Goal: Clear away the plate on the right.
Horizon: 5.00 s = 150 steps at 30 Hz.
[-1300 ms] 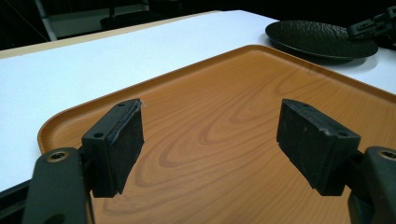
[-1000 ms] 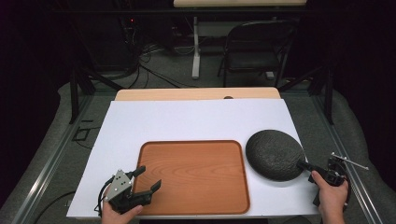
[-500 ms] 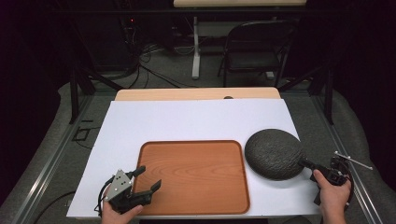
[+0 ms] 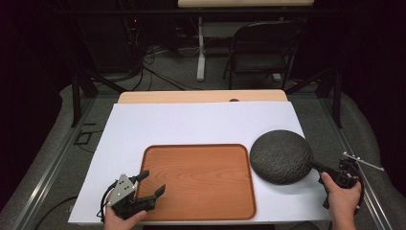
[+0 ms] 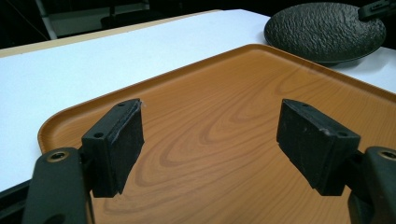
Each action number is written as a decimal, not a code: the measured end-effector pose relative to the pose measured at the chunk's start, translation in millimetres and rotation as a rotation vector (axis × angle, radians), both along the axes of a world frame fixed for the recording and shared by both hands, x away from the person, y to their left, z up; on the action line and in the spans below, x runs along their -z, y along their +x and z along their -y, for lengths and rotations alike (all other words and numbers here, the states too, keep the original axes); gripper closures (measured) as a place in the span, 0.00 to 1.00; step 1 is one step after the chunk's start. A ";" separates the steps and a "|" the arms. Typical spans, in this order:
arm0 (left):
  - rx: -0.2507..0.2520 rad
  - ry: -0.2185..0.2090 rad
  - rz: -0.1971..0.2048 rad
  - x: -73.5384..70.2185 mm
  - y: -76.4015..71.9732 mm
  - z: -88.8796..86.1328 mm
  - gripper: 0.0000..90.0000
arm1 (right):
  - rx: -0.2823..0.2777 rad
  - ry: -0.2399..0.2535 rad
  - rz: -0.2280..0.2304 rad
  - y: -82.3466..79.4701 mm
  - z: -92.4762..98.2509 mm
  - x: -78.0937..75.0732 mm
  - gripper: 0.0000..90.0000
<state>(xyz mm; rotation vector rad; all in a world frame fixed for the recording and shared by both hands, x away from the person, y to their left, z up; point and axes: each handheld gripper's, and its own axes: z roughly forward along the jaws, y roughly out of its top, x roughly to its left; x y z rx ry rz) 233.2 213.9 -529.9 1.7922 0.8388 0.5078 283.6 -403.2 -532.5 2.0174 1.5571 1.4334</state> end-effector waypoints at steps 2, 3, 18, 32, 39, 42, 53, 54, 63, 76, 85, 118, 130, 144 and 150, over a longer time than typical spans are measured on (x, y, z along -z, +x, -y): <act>-0.002 0.001 0.000 -0.1 -0.1 0.0 0.26 | 0.003 -0.005 0.009 -0.4 -2.2 -2.5 0.89; -0.002 0.000 0.000 0.0 -0.1 0.0 0.26 | 0.002 -0.010 0.010 -0.4 -2.4 -3.2 0.89; -0.003 0.004 -0.007 0.2 0.1 -0.8 0.26 | -0.004 0.008 -0.029 2.3 -5.5 -14.5 0.92; -0.003 -0.004 -0.018 0.9 0.1 -0.7 0.26 | -0.059 0.011 -0.149 31.0 0.8 -31.4 0.93; 0.001 -0.010 -0.022 1.2 0.5 -1.0 0.26 | -0.075 0.014 -0.194 40.6 1.8 -37.4 0.93; 0.000 -0.013 -0.023 1.6 1.1 -0.8 0.26 | -0.087 0.016 -0.216 45.5 2.4 -41.6 0.94; -0.007 -0.014 -0.024 1.6 1.2 -1.6 0.26 | -0.135 -0.026 -0.251 67.0 -2.0 -60.6 0.96; -0.008 -0.015 -0.026 1.8 1.2 -1.7 0.26 | -0.140 -0.041 -0.257 71.1 -4.6 -65.6 0.96; -0.008 -0.017 -0.027 1.9 1.3 -1.9 0.26 | -0.168 -0.093 -0.268 83.1 -14.8 -81.1 0.97; -0.001 -0.018 -0.029 2.2 2.1 -2.2 0.26 | -0.208 -0.159 -0.290 101.2 -31.1 -101.4 0.97; 0.003 -0.018 -0.029 2.1 2.0 -2.6 0.27 | -0.233 -0.198 -0.309 110.5 -36.7 -108.9 0.97; 0.009 -0.024 -0.033 2.4 1.9 -2.0 0.27 | -0.267 -0.302 -0.317 126.3 -61.8 -129.6 0.97; 0.012 -0.022 -0.034 2.3 1.9 -2.1 0.27 | -0.284 -0.342 -0.325 134.5 -70.8 -136.3 0.97; 0.014 -0.022 -0.034 2.3 1.9 -2.2 0.27 | -0.298 -0.382 -0.330 139.5 -82.9 -144.3 0.97; 0.015 -0.022 -0.034 2.2 1.8 -2.5 0.27 | -0.311 -0.405 -0.330 142.4 -90.0 -149.0 0.97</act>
